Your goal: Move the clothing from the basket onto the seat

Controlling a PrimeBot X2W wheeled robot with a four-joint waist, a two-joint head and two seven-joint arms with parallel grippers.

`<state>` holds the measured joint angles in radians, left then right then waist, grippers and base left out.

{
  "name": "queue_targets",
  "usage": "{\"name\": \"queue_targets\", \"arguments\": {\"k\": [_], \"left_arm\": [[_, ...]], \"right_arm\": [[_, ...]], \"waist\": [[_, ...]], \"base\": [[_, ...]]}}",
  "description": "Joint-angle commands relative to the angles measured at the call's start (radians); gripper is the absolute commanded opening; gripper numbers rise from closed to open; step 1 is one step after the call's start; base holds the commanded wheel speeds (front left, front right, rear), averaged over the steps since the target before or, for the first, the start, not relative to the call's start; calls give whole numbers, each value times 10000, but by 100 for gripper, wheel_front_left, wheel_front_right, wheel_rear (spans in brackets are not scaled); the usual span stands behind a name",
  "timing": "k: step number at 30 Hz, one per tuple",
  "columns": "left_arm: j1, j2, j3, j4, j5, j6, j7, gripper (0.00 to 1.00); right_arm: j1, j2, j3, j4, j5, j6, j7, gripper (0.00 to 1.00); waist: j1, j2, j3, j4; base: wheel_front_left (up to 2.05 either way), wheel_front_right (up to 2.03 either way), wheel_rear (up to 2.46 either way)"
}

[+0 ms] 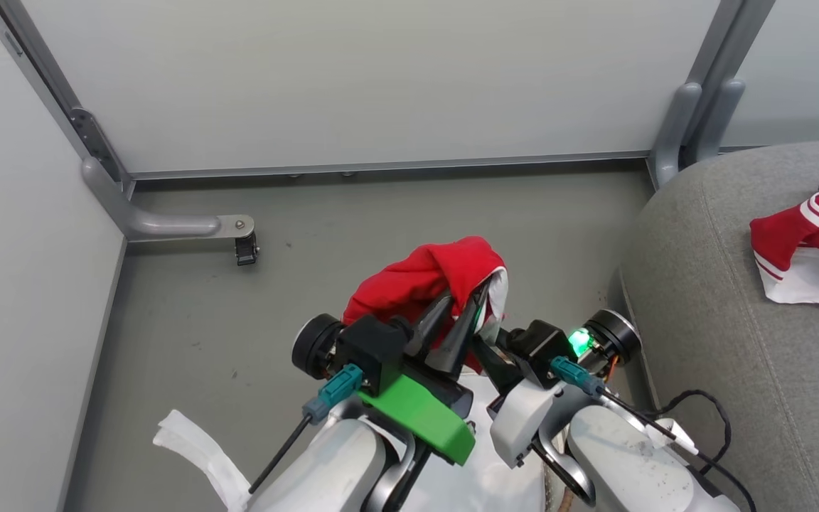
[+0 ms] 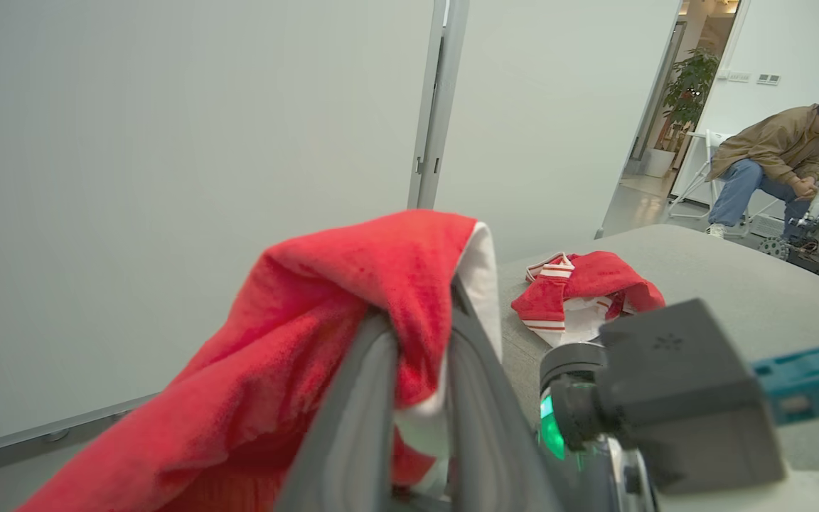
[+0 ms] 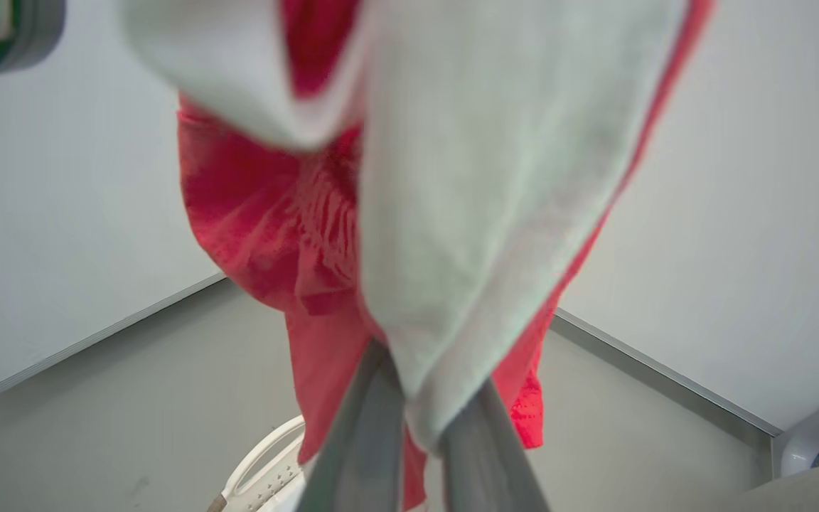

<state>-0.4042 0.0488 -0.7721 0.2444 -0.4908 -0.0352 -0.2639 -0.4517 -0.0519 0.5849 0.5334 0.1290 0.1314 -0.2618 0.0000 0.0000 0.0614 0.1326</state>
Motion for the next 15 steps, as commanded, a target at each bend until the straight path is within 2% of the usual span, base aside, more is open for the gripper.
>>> {"name": "queue_targets", "arguments": {"k": [1, 2, 7, 15], "left_arm": [[-76, 35, 96, 32, 86, 51, -7, 46], [-40, 38, 179, 86, 115, 100, -7, 100], [113, 36, 561, 322, 361, 185, -5, 100], [311, 36, 1304, 763, 779, 97, -5, 100]], "right_arm": [[163, -39, -80, -65, 106, -14, -45, 0], [205, -46, -104, -121, 152, -14, -45, 0], [562, -120, -243, -436, 499, -14, -45, 0], [1132, -310, -569, -1192, 1109, -14, -47, 0]], "waist": [[0, 0, 35, -122], [0, 0, 58, -214], [0, 0, 136, -819], [0, 0, 356, -2618]], "base": [[0, 0, 0], [0, 0, 0], [0, 0, 0], [0, 0, 0]]}}
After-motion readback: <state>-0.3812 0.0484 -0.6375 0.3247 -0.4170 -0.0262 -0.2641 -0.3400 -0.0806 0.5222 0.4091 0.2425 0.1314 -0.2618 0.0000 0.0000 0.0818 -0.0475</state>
